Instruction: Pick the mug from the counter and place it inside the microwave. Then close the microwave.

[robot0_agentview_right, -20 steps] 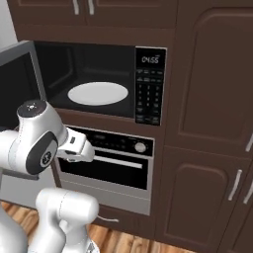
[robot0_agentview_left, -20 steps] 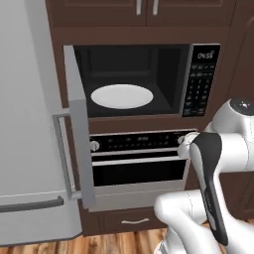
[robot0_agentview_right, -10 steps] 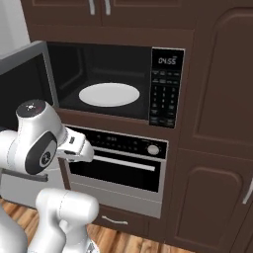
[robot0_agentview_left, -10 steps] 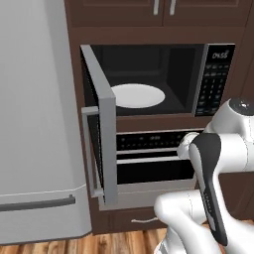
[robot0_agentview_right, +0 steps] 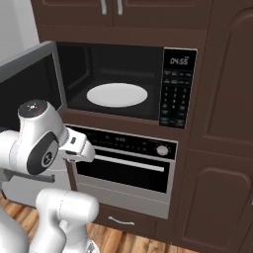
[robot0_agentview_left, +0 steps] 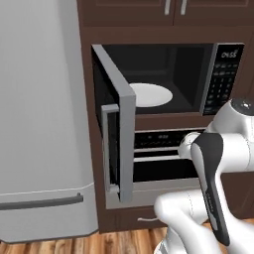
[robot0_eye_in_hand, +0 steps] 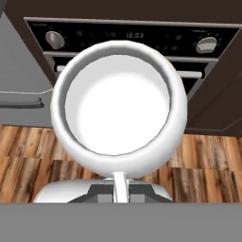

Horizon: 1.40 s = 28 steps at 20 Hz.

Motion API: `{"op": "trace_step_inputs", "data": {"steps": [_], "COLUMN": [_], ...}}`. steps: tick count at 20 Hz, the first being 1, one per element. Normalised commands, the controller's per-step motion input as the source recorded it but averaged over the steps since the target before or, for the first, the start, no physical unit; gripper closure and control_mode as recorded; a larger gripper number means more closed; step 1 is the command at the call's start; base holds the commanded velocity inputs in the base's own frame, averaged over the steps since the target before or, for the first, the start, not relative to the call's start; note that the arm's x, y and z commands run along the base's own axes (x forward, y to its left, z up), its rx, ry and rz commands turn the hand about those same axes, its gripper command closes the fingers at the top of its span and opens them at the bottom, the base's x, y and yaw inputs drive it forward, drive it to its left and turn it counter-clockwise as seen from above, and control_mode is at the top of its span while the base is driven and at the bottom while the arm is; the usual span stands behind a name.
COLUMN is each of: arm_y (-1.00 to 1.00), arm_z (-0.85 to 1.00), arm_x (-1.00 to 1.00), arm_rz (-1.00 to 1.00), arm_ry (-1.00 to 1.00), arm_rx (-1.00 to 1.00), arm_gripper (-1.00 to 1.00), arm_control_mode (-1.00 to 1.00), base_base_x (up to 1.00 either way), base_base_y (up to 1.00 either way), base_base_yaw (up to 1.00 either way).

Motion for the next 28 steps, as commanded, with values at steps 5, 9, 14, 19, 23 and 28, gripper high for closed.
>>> {"op": "trace_step_inputs", "data": {"steps": [5,9,14,19,23,28], "arm_y": [0.0,0.0,0.0,0.0,0.0,0.0], "arm_z": [0.0,0.0,0.0,0.0,0.0,0.0], "arm_x": [0.0,0.0,0.0,0.0,0.0,-0.03], "arm_rz": [0.0,0.0,0.0,0.0,0.0,0.0], "arm_ry": [0.0,0.0,0.0,0.0,0.0,0.0], "arm_rx": [0.0,0.0,0.0,0.0,0.0,0.0], "arm_gripper": [1.0,1.0,1.0,1.0,1.0,1.0], "arm_control_mode": [1.0,1.0,1.0,1.0,-1.0,-1.0], "base_base_x": [0.0,0.0,0.0,0.0,0.0,0.0], "base_base_y": [0.23,-0.01,0.0,0.0,0.0,0.0], "base_base_yaw": [0.0,-0.03,0.0,0.0,0.0,0.0]}}
